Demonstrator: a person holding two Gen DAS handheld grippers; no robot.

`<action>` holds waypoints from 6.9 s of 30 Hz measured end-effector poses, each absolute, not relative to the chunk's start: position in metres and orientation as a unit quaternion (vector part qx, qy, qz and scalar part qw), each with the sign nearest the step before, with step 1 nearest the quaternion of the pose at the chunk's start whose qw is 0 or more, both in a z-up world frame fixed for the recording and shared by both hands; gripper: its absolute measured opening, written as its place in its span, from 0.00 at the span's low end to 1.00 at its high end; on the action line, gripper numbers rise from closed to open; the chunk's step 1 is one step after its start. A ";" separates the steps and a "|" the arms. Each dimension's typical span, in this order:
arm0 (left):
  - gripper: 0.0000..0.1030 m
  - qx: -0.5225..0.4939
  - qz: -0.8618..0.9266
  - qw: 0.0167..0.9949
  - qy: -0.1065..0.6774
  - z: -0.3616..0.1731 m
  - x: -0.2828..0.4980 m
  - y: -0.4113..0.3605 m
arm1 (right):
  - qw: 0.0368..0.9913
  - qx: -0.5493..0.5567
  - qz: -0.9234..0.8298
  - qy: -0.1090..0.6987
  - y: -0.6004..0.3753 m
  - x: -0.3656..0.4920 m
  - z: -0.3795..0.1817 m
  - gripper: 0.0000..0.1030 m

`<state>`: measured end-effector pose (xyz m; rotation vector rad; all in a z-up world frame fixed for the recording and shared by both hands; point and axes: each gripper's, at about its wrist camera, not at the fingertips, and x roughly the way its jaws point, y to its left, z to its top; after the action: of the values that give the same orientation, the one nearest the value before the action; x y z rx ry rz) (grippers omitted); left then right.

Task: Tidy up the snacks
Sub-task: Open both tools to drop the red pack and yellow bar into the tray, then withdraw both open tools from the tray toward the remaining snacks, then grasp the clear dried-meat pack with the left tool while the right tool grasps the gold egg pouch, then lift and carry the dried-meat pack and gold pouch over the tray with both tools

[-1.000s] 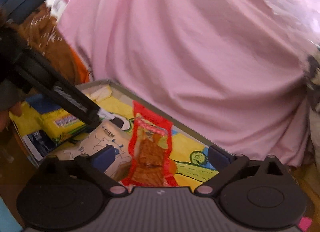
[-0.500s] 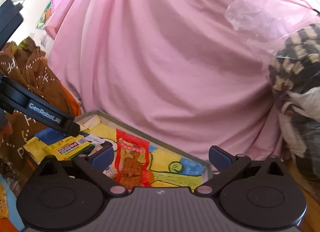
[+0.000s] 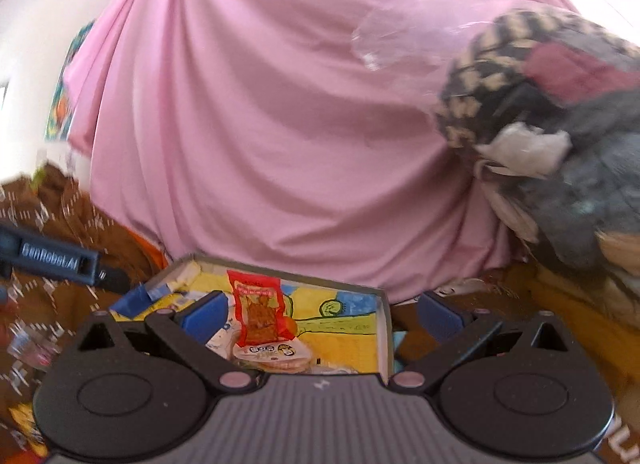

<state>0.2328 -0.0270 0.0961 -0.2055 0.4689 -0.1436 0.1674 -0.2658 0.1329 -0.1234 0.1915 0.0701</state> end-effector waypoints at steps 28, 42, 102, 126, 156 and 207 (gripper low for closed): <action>0.98 -0.086 -0.019 0.954 0.287 0.025 0.075 -0.029 | 0.980 -0.012 0.035 0.196 -0.278 0.041 0.099 1.00; 0.97 -0.083 0.030 0.939 0.333 0.002 0.048 -0.016 | 0.947 -0.034 0.082 0.309 -0.252 0.039 0.055 1.00; 0.90 0.233 -0.205 0.876 0.370 0.016 0.279 0.027 | 0.832 0.284 0.166 0.446 -0.110 0.193 -0.012 1.00; 0.55 0.224 -0.219 0.838 0.447 -0.005 0.279 0.033 | 0.873 0.147 0.154 0.440 -0.117 0.178 -0.003 0.40; 0.57 0.060 -0.104 0.867 0.484 -0.029 0.246 -0.013 | 0.899 -0.016 0.120 0.421 -0.173 0.160 -0.003 0.54; 0.46 -0.012 -0.189 0.890 0.415 0.045 0.187 -0.080 | 0.938 -0.085 0.103 0.319 -0.245 0.084 0.062 0.52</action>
<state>0.1865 -0.0804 0.0453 -0.0258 0.8616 -0.3926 0.0837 -0.2454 0.0623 -0.1735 0.6523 0.2099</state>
